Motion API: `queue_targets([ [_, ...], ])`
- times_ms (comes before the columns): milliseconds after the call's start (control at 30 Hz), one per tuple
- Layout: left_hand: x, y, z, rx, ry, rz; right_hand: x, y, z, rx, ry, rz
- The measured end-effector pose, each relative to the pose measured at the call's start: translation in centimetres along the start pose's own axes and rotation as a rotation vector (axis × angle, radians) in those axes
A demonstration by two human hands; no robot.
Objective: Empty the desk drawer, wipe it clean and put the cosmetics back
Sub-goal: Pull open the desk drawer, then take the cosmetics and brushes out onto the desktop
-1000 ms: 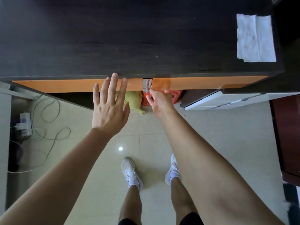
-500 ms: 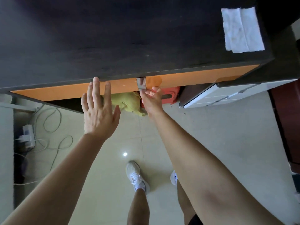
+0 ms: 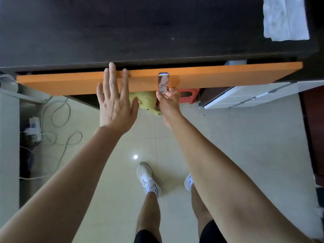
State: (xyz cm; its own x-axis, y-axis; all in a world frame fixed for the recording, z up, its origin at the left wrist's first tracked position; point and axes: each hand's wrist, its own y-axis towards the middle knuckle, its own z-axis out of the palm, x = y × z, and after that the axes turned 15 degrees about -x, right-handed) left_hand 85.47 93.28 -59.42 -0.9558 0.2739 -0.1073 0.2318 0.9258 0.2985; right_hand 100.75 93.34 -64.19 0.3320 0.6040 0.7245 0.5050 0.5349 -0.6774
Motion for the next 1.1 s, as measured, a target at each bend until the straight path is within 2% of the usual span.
queue_targets([
  [233, -0.8, -3.6, -0.6, 0.011, 0.003, -0.082, -3.3, -4.7, -5.2, 0.082, -0.128, -0.107],
  [267, -0.9, -4.1, -0.8, 0.018, 0.002, -0.089, -3.5, -5.7, -5.9, 0.05, -0.204, -0.195],
  [367, -1.4, -4.9, -1.7, 0.054, -0.024, -0.122, -3.1, -8.6, -8.2, -0.09, -0.398, -0.61],
  [500, -1.5, -6.0, -2.5, 0.085, -0.066, -0.132, -0.1, -9.7, -10.6, -0.27, -0.426, -1.052],
  [567, -1.4, -6.6, -2.9, 0.088, -0.071, -0.13, 0.7, -8.6, -11.0, -0.334, -0.652, -1.21],
  [633, -1.5, -7.1, -3.5, 0.081, -0.059, -0.133, 0.2, -7.4, -11.3, -0.348, -0.931, -1.23],
  [700, -1.6, -7.6, -4.1, 0.064, -0.006, -0.13, -0.9, -7.0, -11.8, -0.341, -1.059, -1.209],
  [867, -2.0, -8.4, -5.3, 0.096, 0.084, -0.105, -2.7, -8.7, -13.4, -0.321, -1.084, -1.209],
  [1100, -2.4, -12.6, -6.4, 0.148, 0.069, -0.075, -5.0, -11.4, -15.6, -0.29, -1.097, -1.176],
])
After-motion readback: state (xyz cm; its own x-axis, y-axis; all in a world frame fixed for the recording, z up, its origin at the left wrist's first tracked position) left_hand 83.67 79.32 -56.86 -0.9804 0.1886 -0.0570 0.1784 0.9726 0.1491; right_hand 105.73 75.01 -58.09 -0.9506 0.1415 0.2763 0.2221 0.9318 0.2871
